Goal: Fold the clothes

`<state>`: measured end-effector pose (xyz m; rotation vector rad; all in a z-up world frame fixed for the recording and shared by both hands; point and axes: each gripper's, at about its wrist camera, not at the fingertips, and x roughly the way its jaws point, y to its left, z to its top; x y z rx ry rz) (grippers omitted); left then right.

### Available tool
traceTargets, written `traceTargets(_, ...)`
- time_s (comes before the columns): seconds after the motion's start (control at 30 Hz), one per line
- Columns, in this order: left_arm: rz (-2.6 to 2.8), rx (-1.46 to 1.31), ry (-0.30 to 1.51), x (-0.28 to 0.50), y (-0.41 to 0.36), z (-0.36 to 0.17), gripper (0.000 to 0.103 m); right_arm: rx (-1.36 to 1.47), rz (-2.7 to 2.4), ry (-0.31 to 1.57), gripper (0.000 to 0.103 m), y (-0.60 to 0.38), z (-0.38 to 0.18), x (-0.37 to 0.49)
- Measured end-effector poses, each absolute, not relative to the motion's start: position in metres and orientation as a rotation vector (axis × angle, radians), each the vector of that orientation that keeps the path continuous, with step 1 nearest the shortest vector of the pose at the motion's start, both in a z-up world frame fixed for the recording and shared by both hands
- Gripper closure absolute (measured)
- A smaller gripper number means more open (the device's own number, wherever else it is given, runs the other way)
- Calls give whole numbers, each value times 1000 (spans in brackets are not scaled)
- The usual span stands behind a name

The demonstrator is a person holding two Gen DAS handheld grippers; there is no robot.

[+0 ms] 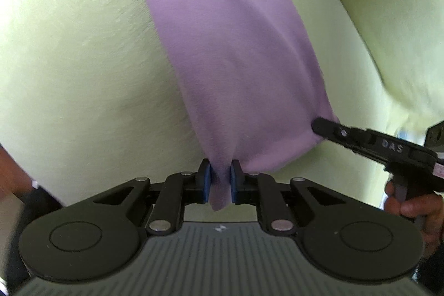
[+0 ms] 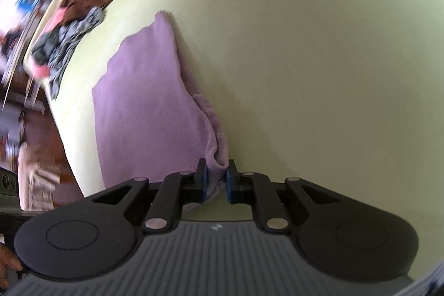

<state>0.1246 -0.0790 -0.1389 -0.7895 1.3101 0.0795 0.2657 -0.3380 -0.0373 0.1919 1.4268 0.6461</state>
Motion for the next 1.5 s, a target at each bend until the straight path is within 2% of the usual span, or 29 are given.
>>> traceTargets(0.3, -60, -485, 1446, 136, -21, -124, 88, 525, 232, 1393, 93, -323, -47, 131)
traceTargets(0.6, -168, -224, 1431, 184, 62, -105, 86, 903, -3, 1338, 90, -209, -60, 49)
traceTargets(0.63, -188, -215, 1443, 188, 66, -105, 82, 906, 12, 1329, 81, -197, -61, 48)
traceTargets(0.67, -209, -208, 1457, 191, 70, -105, 79, 896, 37, 1342, 65, -185, -63, 51)
traceTargets(0.73, -207, -228, 1452, 186, 73, -101, 76, 825, 79, 1386, 54, -180, -60, 59)
traceTargets(0.8, -187, -248, 1422, 159, 74, -92, 73, 679, 168, 1396, 54, -190, -48, 66)
traceTargets(0.87, -120, -342, 1406, 147, 82, -85, 61, 477, 265, 1416, 54, -213, -33, 76)
traceTargets(0.97, -13, -528, 1393, 119, 90, -84, 61, 177, 395, 1395, 54, -249, -17, 109)
traceTargets(1.1, 102, -753, 1308, 96, 74, -98, 61, 20, 562, 1316, 54, -276, -10, 186)
traceTargets(1.3, 335, -931, 1137, 116, 71, -144, 59, -89, 905, 1202, 53, -238, -43, 341)
traceTargets(1.4, 342, -952, 1087, 116, 69, -148, 49, -202, 1039, 1218, 53, -198, -62, 375)
traceTargets(1.5, 348, -953, 1051, 112, 68, -148, 49, -276, 1137, 1242, 53, -170, -79, 385)
